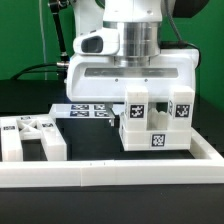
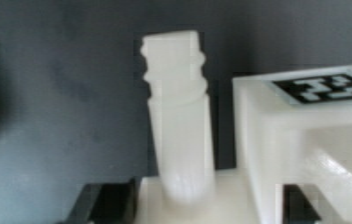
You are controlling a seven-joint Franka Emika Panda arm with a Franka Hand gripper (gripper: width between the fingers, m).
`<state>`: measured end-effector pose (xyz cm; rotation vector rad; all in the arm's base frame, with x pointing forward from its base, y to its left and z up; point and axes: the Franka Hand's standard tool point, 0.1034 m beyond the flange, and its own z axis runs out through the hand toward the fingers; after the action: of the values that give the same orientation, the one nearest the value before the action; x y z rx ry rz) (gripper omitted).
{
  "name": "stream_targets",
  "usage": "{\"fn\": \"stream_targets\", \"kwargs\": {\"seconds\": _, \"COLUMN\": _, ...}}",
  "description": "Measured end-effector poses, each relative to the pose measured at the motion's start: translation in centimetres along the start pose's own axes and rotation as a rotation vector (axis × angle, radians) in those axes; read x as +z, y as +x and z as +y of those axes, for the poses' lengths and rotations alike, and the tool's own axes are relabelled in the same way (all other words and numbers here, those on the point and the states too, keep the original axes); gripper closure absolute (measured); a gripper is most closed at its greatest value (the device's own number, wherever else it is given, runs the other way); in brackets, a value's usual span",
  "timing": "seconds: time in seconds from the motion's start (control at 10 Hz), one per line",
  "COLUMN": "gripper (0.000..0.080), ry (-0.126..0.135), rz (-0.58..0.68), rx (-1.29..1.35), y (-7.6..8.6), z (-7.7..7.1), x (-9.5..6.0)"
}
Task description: Assemble chair
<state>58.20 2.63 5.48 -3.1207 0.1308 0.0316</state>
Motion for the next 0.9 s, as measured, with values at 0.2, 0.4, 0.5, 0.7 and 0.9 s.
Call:
{"fn": "stream_targets", "kwargs": {"seconds": 0.2, "gripper": 0.0469, "ry": 0.015, "rz": -0.151, "rx": 0.006, "y": -1.0, "z": -0.1, "x": 0.1}}
{"fn": "stream_targets", "kwargs": {"seconds": 0.4, "gripper": 0.0469, "ry": 0.019, "rz": -0.320, "rx": 0.036, "y": -1.9, "z": 0.5, "x": -0.1}}
{"fn": "stream_targets", "kwargs": {"seconds": 0.5, "gripper": 0.0469, "ry": 0.006, "rz": -0.399, "rx": 0.046, "y": -2.1, "z": 0.7, "x": -0.6}}
{"fn": "stream_targets", "kwargs": {"seconds": 0.7, "gripper": 0.0469, "ry": 0.001, "rz": -0.515, "rx": 0.052, "y": -2.1, "z": 1.0, "x": -1.0}}
{"fn": "stream_targets", "kwargs": {"seconds": 0.9, "gripper": 0.0469, "ry": -0.002, "rz": -0.664, "rx": 0.058, "y": -2.8, "z": 1.5, "x": -0.5}}
